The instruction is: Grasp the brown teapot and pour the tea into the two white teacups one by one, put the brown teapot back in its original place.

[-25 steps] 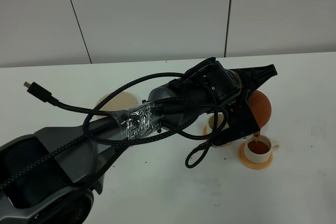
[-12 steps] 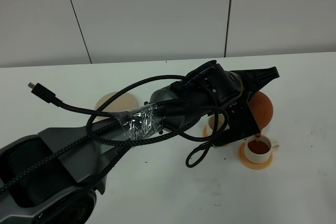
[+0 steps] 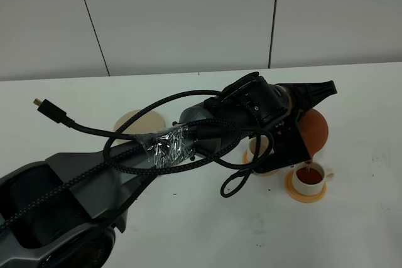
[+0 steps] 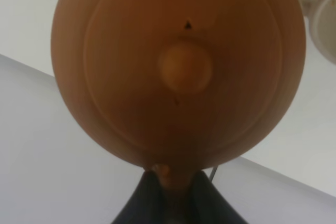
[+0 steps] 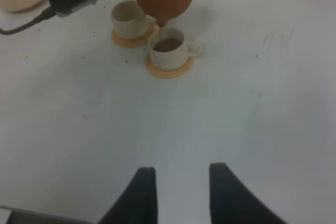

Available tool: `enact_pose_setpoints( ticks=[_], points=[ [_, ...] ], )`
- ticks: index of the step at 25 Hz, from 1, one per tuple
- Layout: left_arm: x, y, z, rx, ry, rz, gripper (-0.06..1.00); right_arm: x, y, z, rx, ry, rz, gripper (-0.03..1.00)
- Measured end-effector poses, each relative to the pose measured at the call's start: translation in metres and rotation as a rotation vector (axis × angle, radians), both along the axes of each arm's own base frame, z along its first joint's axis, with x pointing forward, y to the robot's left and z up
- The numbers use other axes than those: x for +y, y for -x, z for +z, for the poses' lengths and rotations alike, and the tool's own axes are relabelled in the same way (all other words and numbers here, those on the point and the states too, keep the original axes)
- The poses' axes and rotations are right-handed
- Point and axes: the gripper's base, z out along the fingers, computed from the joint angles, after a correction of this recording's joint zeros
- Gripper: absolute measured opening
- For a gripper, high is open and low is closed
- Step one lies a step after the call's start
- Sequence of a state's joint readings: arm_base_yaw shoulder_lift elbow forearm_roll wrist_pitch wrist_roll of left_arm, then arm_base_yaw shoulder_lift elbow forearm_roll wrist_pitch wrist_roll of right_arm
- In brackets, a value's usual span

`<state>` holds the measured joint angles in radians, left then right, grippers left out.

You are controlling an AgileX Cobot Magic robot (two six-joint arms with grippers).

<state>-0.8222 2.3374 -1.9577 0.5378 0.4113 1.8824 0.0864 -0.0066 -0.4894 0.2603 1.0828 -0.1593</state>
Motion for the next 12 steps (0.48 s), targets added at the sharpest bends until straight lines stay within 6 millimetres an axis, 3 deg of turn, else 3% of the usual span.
enact_pose_setpoints(
  ticks=[12],
  points=[
    [-0.0015,-0.0002,0.0010,-0.023,-0.012,-0.037,0.17,0.0000,0.0000,0.0000,0.000,0.000,0.000,0.24]
  ],
)
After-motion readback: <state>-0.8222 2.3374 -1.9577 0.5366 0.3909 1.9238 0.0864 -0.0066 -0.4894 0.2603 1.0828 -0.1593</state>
